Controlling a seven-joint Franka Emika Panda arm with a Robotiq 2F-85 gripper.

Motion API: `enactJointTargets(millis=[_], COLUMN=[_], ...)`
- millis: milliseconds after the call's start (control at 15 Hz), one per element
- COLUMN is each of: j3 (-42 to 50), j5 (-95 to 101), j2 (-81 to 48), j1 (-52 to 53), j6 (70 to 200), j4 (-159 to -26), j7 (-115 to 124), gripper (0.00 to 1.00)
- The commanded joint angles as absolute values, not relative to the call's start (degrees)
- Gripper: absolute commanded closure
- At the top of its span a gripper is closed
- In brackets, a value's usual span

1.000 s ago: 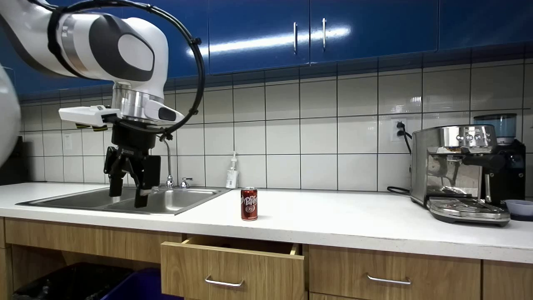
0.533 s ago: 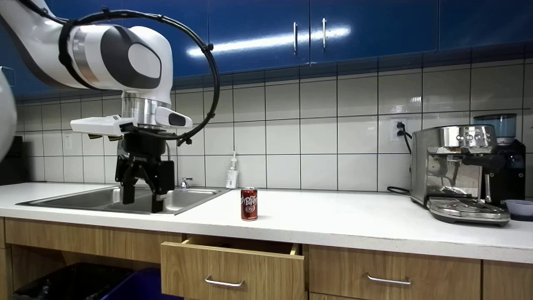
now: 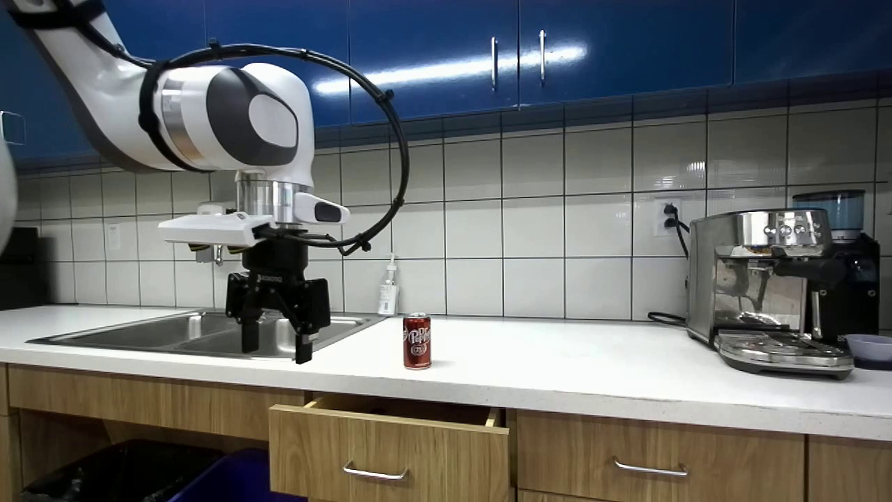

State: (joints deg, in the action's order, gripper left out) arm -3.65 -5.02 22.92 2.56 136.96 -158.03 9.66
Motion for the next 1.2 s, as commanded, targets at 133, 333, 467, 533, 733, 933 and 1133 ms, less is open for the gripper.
enactJointTargets(millis=[133, 333, 467, 533, 733, 933, 1133], j3=[-2.1, -1.3, -0.7, -0.3, 0.9, 2.0, 1.9], j5=[-1.0, 0.1, 0.6, 0.8, 0.9, 0.8, -0.1], j2=[16.6, 13.9, 12.2, 11.4, 10.0, 7.6, 8.6], j1=[0.9, 0.6, 0.3, 0.2, -0.2, -0.6, -0.3], j6=[139.3, 140.4, 141.0, 141.2, 141.6, 141.8, 141.5], j4=[-153.9, -152.2, -150.9, -150.2, -148.6, -146.6, -147.8], j7=[4.8, 3.0, 1.9, 1.2, -1.1, -3.2, -2.2], gripper=[0.0, 0.0, 0.0, 0.0, 0.0, 0.0, 0.0])
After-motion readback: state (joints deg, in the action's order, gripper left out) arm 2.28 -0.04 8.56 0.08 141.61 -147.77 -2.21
